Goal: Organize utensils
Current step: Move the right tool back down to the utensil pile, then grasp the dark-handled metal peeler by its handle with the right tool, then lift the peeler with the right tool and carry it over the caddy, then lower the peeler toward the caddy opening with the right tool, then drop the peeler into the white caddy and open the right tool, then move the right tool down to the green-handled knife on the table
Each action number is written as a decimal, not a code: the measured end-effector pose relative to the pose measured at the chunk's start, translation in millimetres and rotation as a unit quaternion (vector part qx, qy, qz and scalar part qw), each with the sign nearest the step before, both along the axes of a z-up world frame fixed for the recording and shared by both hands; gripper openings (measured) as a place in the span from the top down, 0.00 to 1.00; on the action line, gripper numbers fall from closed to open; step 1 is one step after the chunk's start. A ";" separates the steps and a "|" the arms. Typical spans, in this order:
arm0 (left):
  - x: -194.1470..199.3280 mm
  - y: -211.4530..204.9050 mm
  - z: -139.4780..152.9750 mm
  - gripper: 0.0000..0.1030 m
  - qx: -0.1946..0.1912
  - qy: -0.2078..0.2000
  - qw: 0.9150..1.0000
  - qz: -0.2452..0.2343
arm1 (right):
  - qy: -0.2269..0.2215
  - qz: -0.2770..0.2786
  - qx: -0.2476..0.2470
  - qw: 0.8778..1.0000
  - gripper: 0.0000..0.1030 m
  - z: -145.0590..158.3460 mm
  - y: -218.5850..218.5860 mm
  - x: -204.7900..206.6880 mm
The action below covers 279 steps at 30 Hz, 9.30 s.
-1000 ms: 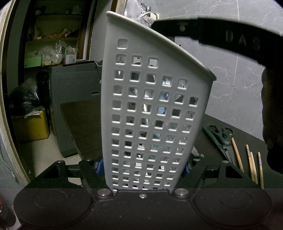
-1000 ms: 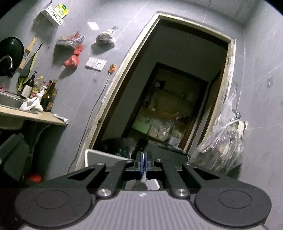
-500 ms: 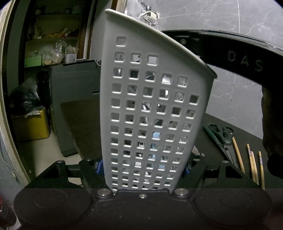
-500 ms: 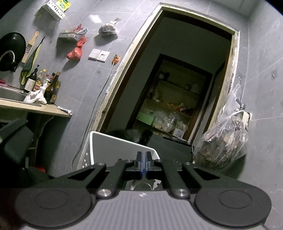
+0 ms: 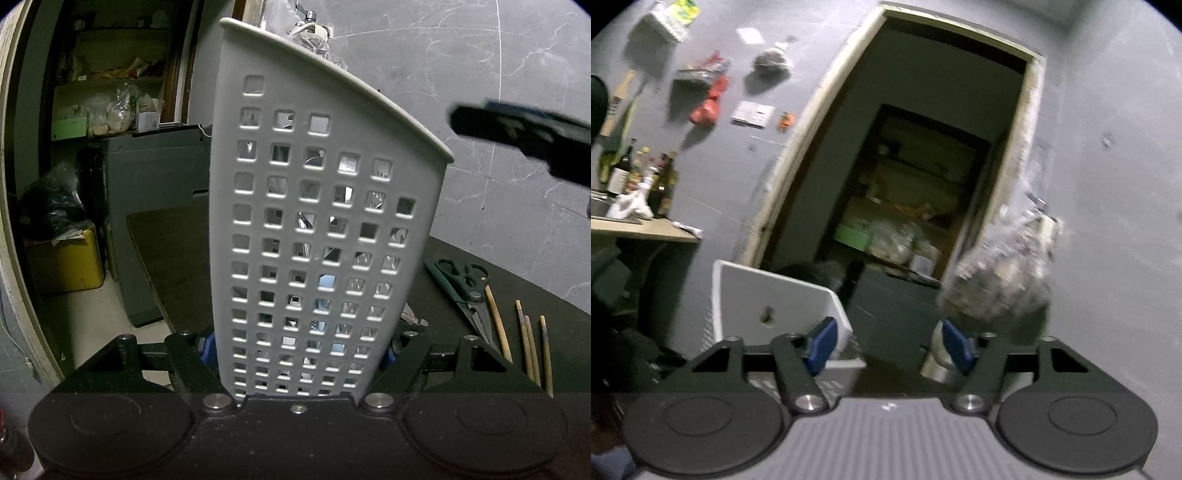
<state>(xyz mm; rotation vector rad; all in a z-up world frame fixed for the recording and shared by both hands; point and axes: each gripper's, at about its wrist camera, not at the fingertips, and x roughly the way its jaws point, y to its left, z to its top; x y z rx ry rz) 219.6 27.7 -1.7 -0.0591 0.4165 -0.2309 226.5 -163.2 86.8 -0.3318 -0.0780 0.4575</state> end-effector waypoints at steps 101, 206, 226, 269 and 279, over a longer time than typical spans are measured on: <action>3.2 -1.8 1.4 0.25 0.000 0.006 1.000 -0.001 | 0.389 -0.021 0.030 0.921 0.81 -60.1 -9.7 130.5; 1.7 -3.0 0.6 0.25 0.002 0.006 1.000 0.001 | 0.148 0.189 0.151 0.959 0.80 20.6 26.9 42.9; 2.1 -2.0 1.1 0.25 0.001 0.007 1.000 0.001 | 0.175 0.190 0.161 0.952 0.73 20.3 25.8 52.4; 4.4 1.8 3.1 0.25 -0.003 0.010 1.000 -0.004 | 0.313 -0.086 0.206 0.923 0.00 -76.0 -92.3 -2.3; 3.3 6.3 1.4 0.25 -0.007 0.008 1.000 -0.010 | 0.357 -0.079 0.139 0.920 0.00 -68.8 -67.0 55.7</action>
